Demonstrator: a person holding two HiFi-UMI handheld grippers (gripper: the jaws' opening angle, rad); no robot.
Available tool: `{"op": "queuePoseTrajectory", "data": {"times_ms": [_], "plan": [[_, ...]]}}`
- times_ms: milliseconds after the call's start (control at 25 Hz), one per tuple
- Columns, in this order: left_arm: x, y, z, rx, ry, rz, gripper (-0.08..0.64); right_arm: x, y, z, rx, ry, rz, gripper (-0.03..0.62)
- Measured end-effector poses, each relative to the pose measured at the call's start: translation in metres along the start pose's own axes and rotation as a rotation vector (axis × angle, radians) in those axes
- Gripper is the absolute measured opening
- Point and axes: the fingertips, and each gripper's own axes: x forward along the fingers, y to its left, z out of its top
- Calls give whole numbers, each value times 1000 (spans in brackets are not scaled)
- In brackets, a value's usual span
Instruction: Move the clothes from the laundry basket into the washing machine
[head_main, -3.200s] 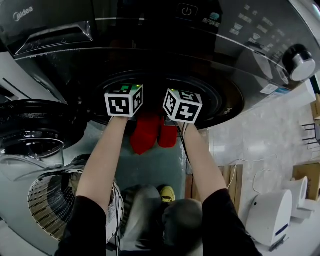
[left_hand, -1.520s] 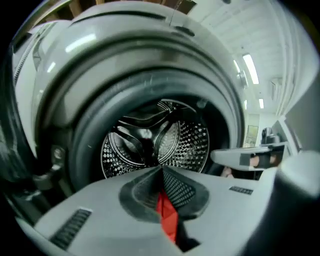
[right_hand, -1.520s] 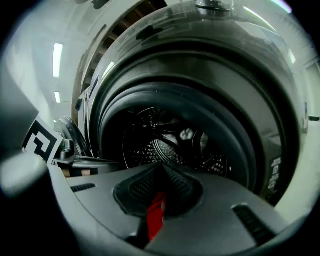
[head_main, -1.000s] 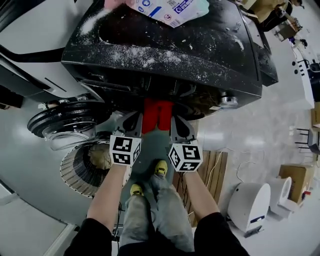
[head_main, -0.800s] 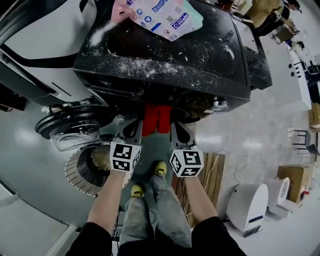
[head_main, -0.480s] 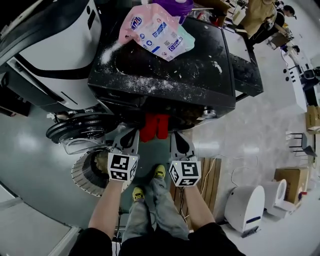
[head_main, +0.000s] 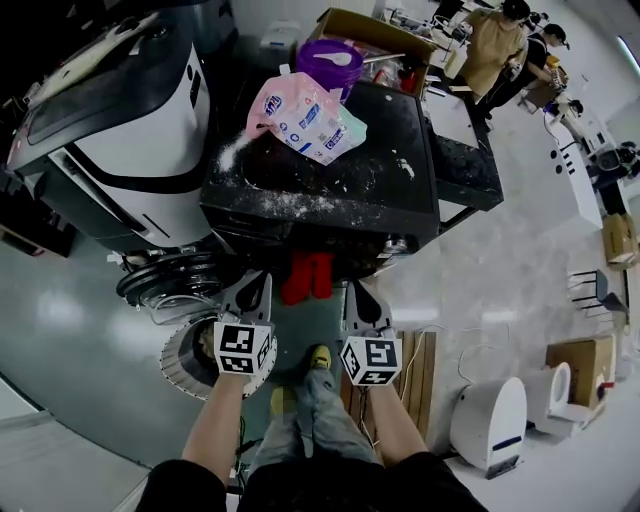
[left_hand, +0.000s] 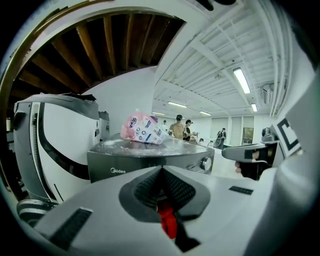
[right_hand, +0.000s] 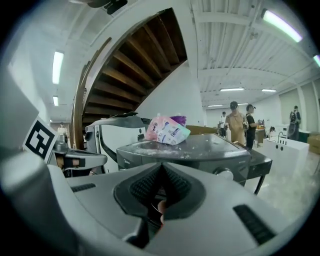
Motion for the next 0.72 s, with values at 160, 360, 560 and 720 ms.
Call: {"op": "queuePoseTrajectory", "data": {"times_ms": [160,360,560,720], "plan": [[-22,-6,19,16,-10,0,11,-13,10,29,-4,-25,10,5],[-41,-8,38,20,-30,6,11,-26,14,49,4,-36,4,5],[-58,-8,58,10,-61,27,11,-43,14,67,21,-49,5,5],[-75,-4,74,-13,-95,50,11,-55,17,79,27,-56,5,5]]}}
